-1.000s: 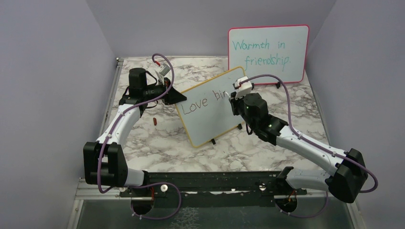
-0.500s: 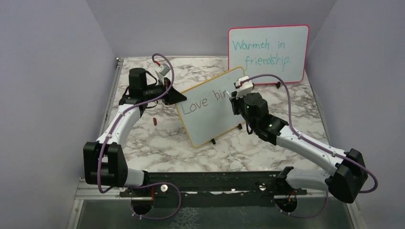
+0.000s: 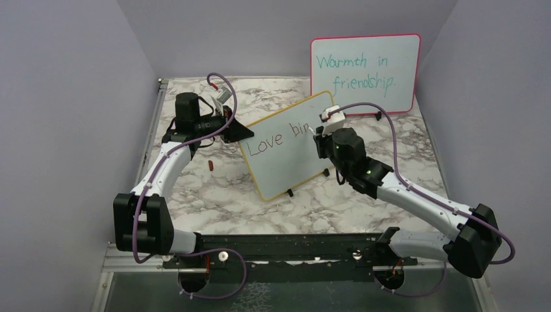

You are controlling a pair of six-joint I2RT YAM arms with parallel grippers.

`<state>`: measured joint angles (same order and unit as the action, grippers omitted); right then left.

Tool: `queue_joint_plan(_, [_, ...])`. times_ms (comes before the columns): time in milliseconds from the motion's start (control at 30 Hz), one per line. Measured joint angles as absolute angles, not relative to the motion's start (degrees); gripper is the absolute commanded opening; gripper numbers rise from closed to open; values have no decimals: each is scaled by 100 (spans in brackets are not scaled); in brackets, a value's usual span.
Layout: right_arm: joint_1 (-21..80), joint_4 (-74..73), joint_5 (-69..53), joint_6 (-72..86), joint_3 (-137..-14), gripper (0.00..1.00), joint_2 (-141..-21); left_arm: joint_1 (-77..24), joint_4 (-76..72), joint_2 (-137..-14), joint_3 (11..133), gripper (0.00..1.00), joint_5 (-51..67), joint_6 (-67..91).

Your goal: Write a sentence on the whiteboard

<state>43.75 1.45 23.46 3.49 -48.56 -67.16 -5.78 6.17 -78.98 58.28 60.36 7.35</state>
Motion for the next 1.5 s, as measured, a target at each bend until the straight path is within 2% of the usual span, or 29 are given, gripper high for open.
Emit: queue_joint_plan(1500, [4167,-119,2335,250,-4735,1,-6342,-587,633,-7898,5839,0,6036,718])
